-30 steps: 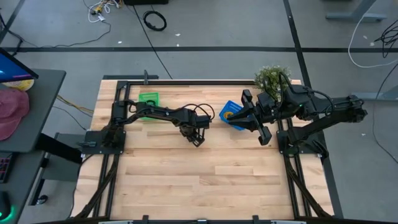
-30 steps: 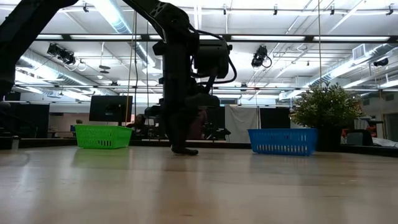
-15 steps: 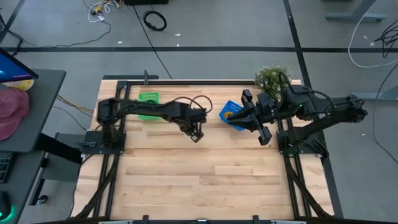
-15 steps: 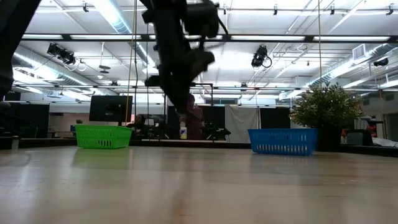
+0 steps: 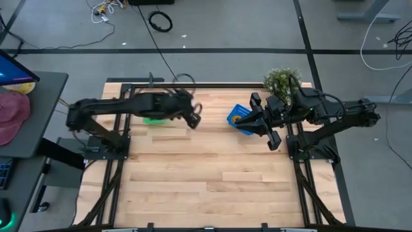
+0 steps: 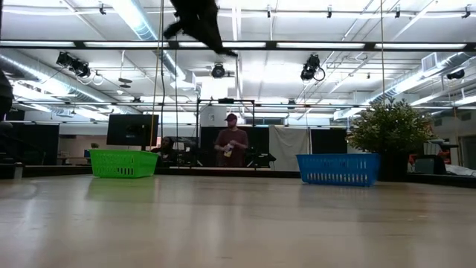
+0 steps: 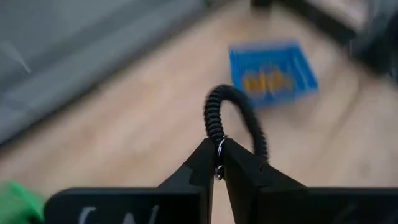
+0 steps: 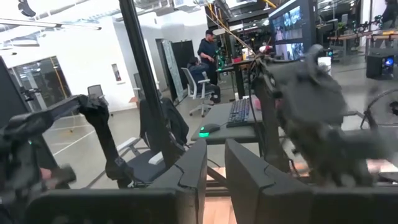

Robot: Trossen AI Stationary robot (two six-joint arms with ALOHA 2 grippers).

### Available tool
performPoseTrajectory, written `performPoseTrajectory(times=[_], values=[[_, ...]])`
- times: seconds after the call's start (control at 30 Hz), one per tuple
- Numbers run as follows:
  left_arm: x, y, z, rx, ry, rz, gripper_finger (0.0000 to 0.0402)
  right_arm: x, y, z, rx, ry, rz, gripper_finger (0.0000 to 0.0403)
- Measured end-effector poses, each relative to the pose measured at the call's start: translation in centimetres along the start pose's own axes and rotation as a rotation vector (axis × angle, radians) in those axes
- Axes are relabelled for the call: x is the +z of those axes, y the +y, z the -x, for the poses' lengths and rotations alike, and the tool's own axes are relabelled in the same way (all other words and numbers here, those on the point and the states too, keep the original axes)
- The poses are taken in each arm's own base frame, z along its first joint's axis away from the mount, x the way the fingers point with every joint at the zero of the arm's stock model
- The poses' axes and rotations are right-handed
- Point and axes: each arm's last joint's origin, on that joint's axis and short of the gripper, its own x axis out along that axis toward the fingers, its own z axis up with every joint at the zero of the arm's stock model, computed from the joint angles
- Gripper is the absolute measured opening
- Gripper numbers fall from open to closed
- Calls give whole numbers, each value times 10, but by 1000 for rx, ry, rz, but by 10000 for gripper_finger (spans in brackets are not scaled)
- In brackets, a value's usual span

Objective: Sort spring keychains
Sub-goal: Put the black spring keychain into the green bin

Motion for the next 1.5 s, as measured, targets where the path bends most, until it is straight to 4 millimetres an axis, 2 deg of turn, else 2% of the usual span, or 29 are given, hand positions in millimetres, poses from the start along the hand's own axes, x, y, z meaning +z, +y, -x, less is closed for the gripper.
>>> performPoseTrajectory(times=[0.27,0.47,0.57,0.67,0.77,1.0,1.27,1.5], values=[[12,4,78,212,-450,-40,32,1,0,0,0,-7,1,62],[16,-10,108,173,-601,-86,23,2,-2,0,-8,-20,4,62],[14,-21,113,79,-624,-201,9,4,-2,0,-8,-32,14,62],[13,-35,118,-136,-683,-289,5,4,-2,0,-6,-35,19,62],[15,-45,126,-293,-770,-285,7,4,-2,1,-6,-34,15,62],[23,-50,140,-526,-886,-242,4,4,-2,2,-6,-33,4,62],[24,-50,139,-532,-888,-219,5,3,-3,2,-36,-24,32,66],[30,-49,134,-566,-905,-188,7,-2,-8,-7,-145,-20,120,107]])
